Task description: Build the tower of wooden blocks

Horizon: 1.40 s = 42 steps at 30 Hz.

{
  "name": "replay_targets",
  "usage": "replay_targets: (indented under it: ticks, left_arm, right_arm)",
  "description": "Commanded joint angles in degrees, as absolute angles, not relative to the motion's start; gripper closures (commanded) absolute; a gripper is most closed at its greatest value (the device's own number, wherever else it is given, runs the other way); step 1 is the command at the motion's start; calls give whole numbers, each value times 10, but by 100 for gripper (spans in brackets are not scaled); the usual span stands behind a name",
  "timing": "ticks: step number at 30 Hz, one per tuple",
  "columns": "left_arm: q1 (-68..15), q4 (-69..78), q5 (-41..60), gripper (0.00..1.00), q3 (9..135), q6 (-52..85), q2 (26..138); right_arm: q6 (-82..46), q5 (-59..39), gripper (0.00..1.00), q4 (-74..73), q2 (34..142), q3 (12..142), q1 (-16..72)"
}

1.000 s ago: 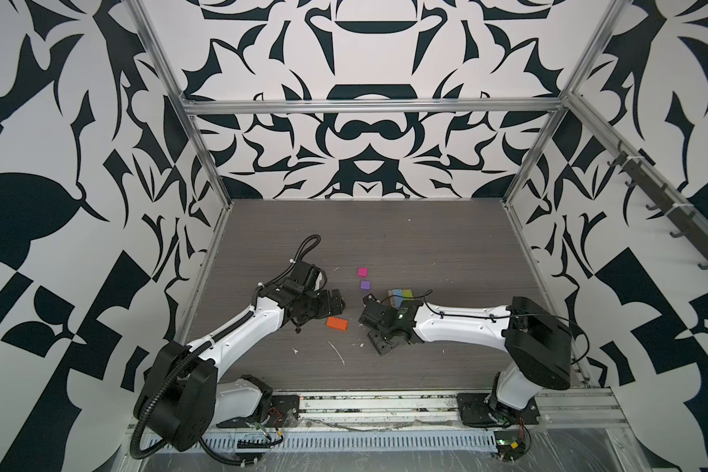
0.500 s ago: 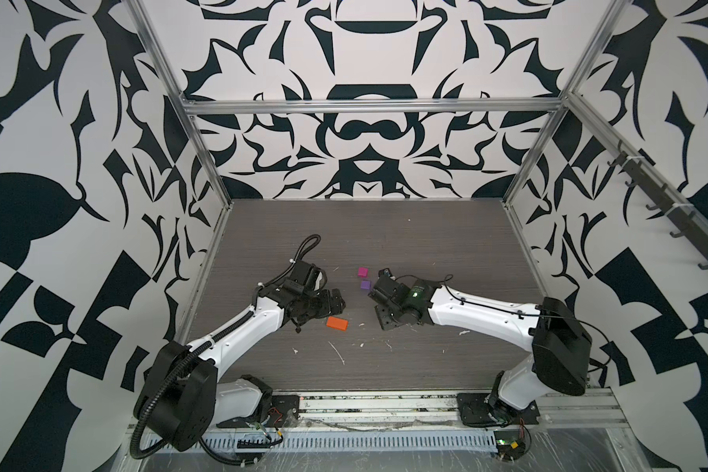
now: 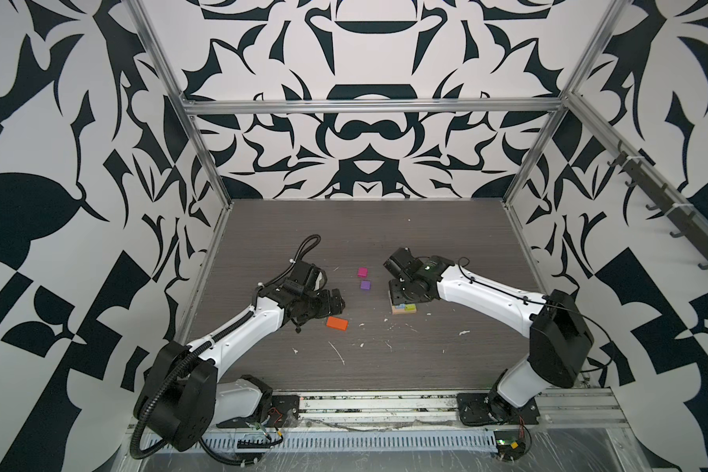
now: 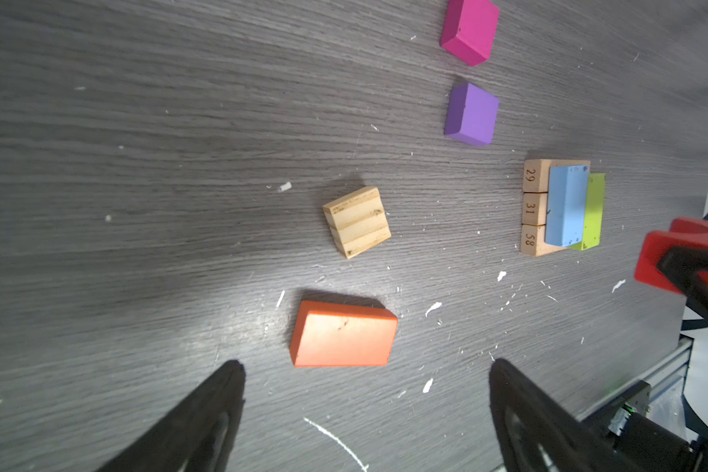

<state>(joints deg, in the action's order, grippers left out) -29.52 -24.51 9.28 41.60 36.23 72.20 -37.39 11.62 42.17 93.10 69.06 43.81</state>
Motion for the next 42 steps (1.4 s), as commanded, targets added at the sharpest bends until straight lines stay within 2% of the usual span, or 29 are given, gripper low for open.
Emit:
replay_targets:
  ticks: [1, 12, 42]
  left_arm:
    - [-294, -250, 103, 4, 413, 360, 726]
    - [-294, -256, 107, 4, 415, 358, 726]
    - [-299, -255, 107, 3, 413, 359, 726]
  right_arm:
    - [-366, 117, 40, 432, 936, 715, 426]
    - [-330, 82, 40, 413, 967, 724, 400]
    - [-334, 94, 41, 396, 1001, 724, 397]
